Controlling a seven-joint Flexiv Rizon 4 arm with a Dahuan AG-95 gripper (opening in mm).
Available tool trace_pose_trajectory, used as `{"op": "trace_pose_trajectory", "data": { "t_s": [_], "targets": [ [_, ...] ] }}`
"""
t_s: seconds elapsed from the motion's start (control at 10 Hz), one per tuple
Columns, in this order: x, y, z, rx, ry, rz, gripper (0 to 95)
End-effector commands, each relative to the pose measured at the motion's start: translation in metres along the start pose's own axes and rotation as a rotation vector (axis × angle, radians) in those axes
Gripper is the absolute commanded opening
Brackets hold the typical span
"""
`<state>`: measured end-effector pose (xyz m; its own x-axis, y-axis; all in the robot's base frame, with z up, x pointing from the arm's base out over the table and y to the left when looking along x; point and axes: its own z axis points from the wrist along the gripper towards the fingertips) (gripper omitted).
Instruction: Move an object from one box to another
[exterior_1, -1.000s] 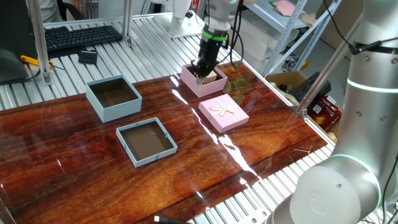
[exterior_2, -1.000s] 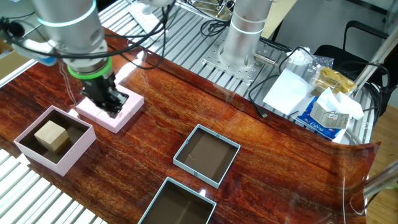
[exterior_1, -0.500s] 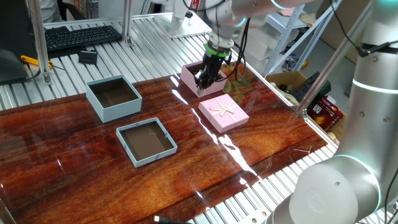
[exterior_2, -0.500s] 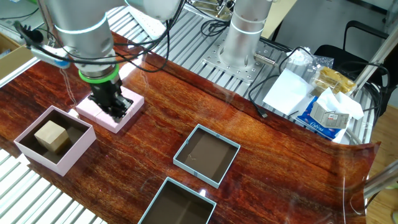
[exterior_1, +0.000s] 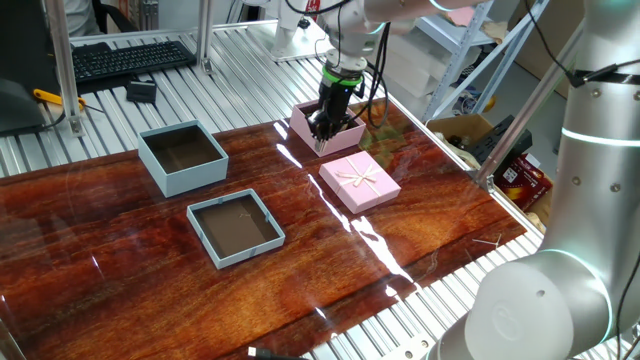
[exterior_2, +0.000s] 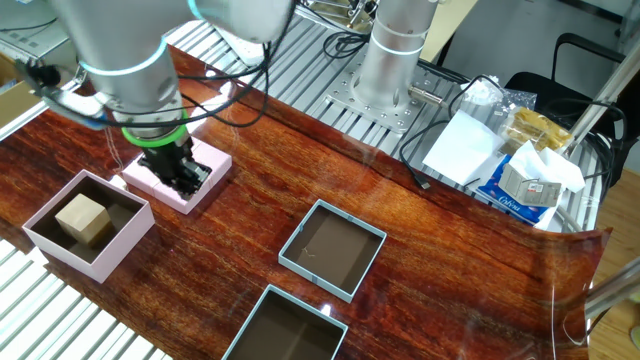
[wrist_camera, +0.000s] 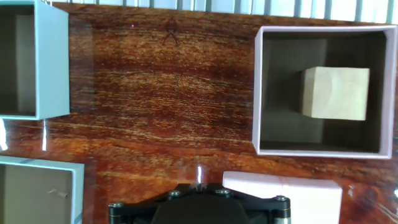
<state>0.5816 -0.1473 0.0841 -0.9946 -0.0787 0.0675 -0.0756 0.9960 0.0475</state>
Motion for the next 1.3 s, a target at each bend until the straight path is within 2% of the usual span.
{"op": "trace_pose_trajectory", "data": {
  "t_s": [0.1, 0.8, 1.0, 1.1, 1.2, 1.3],
  "targets": [
    [-0.0017, -0.0002, -0.0019, 0.002, 0.014, 0.027, 0.0],
    [-0.0023, 0.0005, -0.0021, 0.013, 0.011, 0.021, 0.0],
    [-0.0023, 0.0005, -0.0021, 0.03, 0.03, 0.014, 0.0],
    [-0.0023, 0.0005, -0.0021, 0.028, 0.037, 0.016, 0.0],
    [-0.0023, 0.0005, -0.0021, 0.018, 0.056, 0.038, 0.0],
    [-0.0023, 0.0005, -0.0021, 0.019, 0.068, 0.043, 0.0]
  ]
}}
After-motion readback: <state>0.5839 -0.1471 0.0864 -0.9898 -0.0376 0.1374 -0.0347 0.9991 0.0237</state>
